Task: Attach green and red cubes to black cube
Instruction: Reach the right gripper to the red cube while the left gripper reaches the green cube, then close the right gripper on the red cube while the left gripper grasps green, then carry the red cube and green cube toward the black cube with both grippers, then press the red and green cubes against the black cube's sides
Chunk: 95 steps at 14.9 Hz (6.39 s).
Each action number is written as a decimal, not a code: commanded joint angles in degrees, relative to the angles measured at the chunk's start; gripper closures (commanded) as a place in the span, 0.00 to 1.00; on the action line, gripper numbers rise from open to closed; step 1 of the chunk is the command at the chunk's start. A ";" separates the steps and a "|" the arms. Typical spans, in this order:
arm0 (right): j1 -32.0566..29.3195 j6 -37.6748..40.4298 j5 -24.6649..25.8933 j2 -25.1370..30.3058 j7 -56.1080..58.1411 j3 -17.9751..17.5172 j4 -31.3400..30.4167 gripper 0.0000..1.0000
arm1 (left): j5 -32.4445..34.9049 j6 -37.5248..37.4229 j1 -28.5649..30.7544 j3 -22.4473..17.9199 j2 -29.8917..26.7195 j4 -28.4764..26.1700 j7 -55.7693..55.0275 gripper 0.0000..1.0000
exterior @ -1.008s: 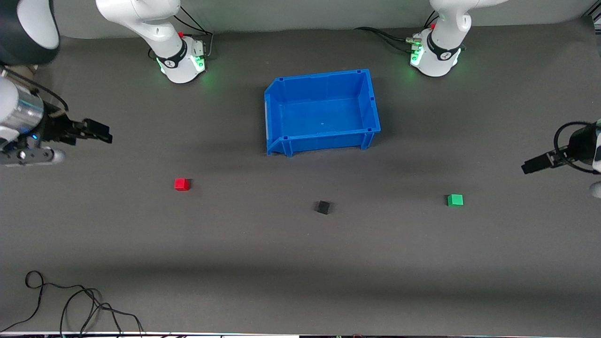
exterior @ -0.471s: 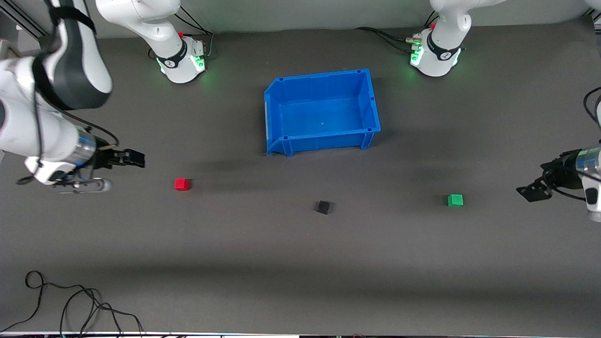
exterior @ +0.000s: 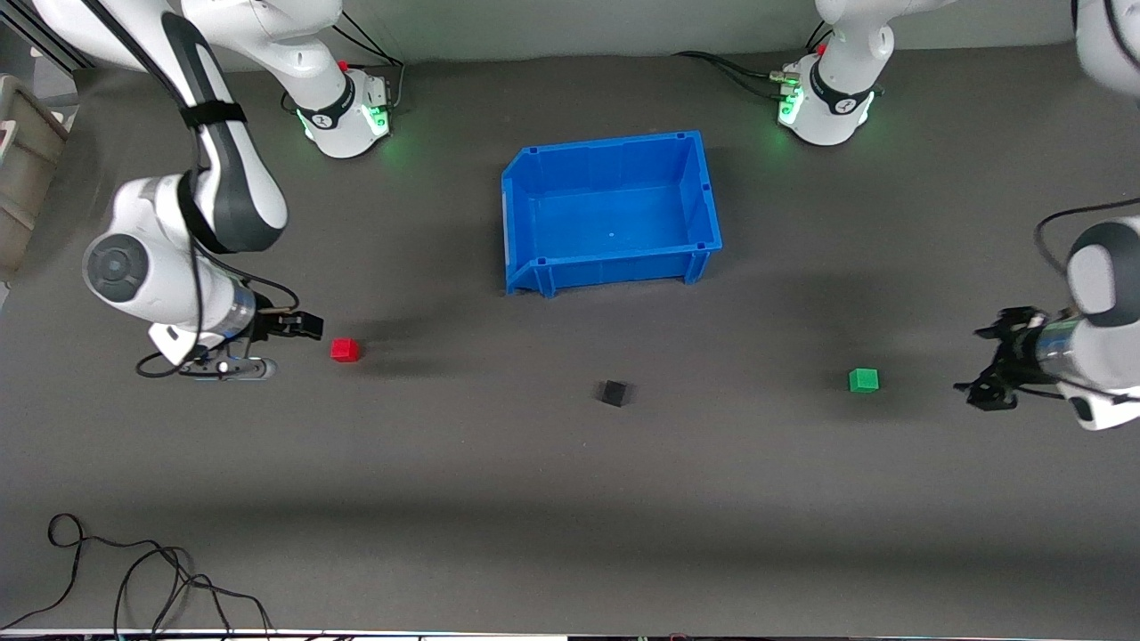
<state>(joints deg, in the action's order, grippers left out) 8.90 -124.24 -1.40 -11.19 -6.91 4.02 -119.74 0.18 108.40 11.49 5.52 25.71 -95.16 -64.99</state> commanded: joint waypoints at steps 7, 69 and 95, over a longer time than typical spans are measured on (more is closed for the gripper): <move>2.26 -13.11 -2.21 -8.14 -4.51 0.11 -3.13 0.04 | -3.08 6.99 -1.99 0.28 8.91 -0.46 -12.61 0.09; 23.70 4.18 -15.92 -29.22 -110.13 0.11 42.81 1.00 | -2.20 23.94 -24.56 -0.07 15.07 6.39 -48.46 1.00; 29.86 0.76 -9.42 -48.66 -128.44 0.38 59.79 1.00 | 0.96 32.66 -39.52 -0.24 22.63 9.64 -56.29 1.00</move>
<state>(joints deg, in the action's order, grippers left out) 37.86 -123.32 -12.54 -56.97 -131.71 3.78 -64.26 0.10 141.42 -27.38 5.75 47.67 -86.98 -119.42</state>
